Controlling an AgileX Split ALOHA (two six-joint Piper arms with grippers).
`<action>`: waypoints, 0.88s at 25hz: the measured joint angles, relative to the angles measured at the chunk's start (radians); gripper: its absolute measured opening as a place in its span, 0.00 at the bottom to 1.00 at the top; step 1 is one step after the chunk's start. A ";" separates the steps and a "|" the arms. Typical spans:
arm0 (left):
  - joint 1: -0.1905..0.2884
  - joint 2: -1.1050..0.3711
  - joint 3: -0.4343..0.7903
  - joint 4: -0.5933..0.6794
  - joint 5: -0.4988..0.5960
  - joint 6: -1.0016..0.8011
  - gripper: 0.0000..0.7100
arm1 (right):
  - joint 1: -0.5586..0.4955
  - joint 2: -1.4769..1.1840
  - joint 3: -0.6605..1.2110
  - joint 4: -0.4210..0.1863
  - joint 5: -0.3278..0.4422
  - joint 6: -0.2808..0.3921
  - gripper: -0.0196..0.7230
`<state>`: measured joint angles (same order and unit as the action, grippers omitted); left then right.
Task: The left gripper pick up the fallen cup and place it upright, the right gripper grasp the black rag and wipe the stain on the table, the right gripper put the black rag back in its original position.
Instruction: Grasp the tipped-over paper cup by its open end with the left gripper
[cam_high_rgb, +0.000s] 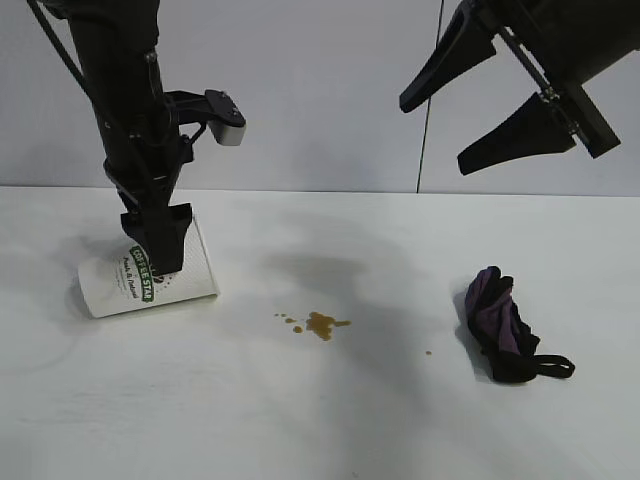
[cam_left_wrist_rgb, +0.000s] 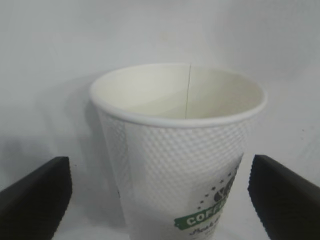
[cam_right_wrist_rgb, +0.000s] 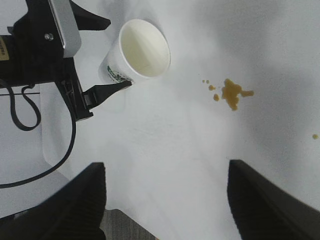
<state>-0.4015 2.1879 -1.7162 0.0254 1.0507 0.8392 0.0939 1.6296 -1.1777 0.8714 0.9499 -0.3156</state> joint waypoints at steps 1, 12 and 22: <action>-0.003 0.006 0.000 0.003 0.004 -0.005 0.97 | 0.000 0.000 0.000 0.000 0.000 0.000 0.66; -0.076 0.059 -0.001 0.053 -0.006 -0.015 0.97 | 0.000 0.000 0.000 0.000 -0.005 0.000 0.66; -0.081 0.070 -0.003 0.083 -0.008 -0.061 0.95 | 0.000 0.000 0.000 0.000 -0.005 0.000 0.66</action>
<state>-0.4824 2.2581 -1.7190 0.1085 1.0426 0.7785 0.0939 1.6296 -1.1777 0.8714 0.9447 -0.3156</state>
